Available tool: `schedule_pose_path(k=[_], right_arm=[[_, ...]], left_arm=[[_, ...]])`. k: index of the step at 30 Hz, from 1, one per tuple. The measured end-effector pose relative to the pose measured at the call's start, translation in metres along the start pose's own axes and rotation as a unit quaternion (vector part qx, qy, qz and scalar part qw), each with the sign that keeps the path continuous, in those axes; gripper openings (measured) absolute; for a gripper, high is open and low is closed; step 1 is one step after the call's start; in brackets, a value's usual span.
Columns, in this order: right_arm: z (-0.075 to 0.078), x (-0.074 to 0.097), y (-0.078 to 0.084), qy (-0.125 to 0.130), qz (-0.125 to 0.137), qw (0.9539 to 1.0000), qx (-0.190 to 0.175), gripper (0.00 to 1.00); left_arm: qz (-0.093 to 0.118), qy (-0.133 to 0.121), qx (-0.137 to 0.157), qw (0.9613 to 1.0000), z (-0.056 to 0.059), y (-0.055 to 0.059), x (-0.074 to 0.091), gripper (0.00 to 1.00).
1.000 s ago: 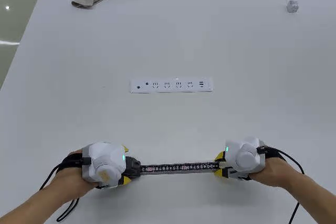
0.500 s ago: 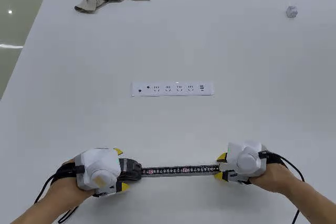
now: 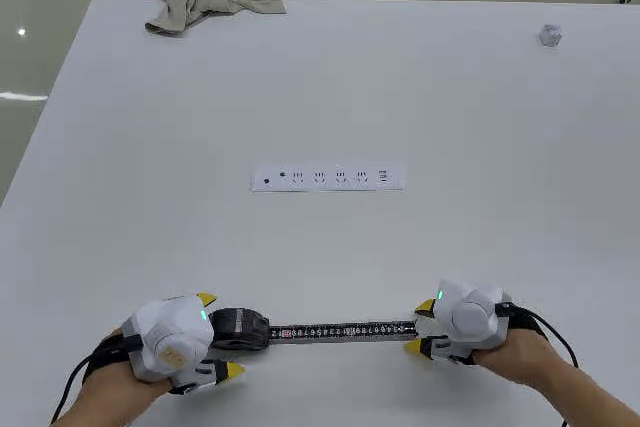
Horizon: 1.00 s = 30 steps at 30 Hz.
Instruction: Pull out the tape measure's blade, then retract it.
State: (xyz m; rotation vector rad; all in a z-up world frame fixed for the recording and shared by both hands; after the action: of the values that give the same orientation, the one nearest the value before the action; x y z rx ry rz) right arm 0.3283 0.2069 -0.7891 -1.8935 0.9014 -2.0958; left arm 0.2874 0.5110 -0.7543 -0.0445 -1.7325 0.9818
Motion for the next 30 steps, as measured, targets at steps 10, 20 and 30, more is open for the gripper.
schedule_pose_path(k=[10, 20, 30], right_arm=[[-0.007, 0.011, -0.005, 0.023, 0.022, 0.9987, -0.04, 0.42], [-0.014, 0.024, -0.004, 0.045, 0.04, 0.9934, -0.097, 0.49], [-0.025, 0.039, -0.006, 0.067, 0.068, 0.9866, -0.132, 0.62]], left_arm=[[0.015, -0.025, 0.047, 0.9985, 0.003, 0.005, 0.012, 0.71], [0.022, -0.058, 0.078, 0.995, 0.003, 0.011, 0.027, 0.79], [0.029, -0.074, 0.106, 0.9912, 0.006, 0.018, 0.043, 0.81]])
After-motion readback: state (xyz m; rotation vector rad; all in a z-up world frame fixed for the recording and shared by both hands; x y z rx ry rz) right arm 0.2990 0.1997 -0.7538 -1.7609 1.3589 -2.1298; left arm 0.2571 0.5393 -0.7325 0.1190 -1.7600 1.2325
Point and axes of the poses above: the centre of the closed fingertips' face, and the gripper's own axes: x roughly backward along the fingers, z roughly to its right, y roughly out of its underside, the point moved 4 cm from there along x, roughly backward along the fingers, and after that the axes turned 2 degrees about x, right-handed, at the moved point
